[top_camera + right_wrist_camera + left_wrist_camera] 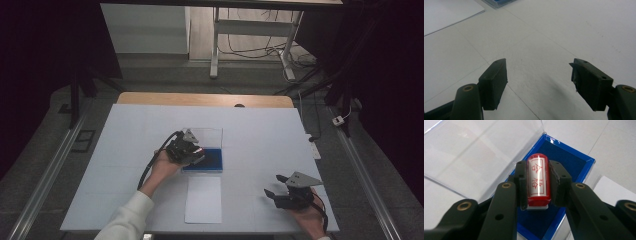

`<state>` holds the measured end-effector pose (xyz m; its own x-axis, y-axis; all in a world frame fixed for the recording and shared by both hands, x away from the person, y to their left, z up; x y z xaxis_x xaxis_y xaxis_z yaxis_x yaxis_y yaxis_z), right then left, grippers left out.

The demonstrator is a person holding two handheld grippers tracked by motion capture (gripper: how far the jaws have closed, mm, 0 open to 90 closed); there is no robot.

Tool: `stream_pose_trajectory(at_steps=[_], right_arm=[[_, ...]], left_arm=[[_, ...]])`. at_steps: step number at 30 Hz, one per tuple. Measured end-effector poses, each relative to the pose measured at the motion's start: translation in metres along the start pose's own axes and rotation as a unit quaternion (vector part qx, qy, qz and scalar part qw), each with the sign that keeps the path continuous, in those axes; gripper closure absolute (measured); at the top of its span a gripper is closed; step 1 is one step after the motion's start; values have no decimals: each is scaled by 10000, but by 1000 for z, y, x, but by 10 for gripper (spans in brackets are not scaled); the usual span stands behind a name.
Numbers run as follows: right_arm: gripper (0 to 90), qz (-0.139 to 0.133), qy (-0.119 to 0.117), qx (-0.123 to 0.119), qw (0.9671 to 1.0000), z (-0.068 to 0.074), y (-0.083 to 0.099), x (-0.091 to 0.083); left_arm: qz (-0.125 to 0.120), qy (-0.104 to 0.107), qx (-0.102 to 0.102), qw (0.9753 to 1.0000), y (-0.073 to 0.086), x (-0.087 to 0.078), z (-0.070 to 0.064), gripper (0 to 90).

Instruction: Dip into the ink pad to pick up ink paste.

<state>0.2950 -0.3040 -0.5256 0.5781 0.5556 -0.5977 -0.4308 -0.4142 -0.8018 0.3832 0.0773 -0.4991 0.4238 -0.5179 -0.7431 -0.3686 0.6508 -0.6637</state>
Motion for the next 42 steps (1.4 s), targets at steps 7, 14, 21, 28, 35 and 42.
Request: stream_pose_trajectory(at_steps=[7, 14, 21, 28, 35, 42], right_arm=[[290, 15, -43, 14, 10000, 0, 0, 0], [290, 31, -75, 24, 10000, 3, -1, 2], [290, 26, -57, 27, 10000, 3, -1, 2], [290, 48, -36, 20, 10000, 4, -1, 2], [290, 60, -32, 2, 10000, 4, -1, 2], [290, 44, -94, 8, 9999, 5, -1, 3]], left_arm=[[96, -52, 26, 9999, -1, 3, -2, 711], [90, -158, 67, 9998, 0, 4, -6, 714], [89, -302, 189, 9993, 1, 5, -11, 714], [9, -222, 133, 9997, 3, 5, -8, 714], [-37, -250, 129, 9996, 4, 5, -9, 714], [-67, -204, 113, 9997, 5, 5, -7, 714]])
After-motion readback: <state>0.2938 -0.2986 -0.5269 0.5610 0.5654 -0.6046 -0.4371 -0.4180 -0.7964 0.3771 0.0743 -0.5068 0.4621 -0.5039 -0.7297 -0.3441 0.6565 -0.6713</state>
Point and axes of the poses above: each handheld gripper's, and its own axes: x roughly forward along the jaws, y roughly out of its underside, z roughly to its left, the point moved 1 cm from there along x, roughly forward along the jaws, and after that the axes turned 7 degrees about x, right-handed, at the moved point
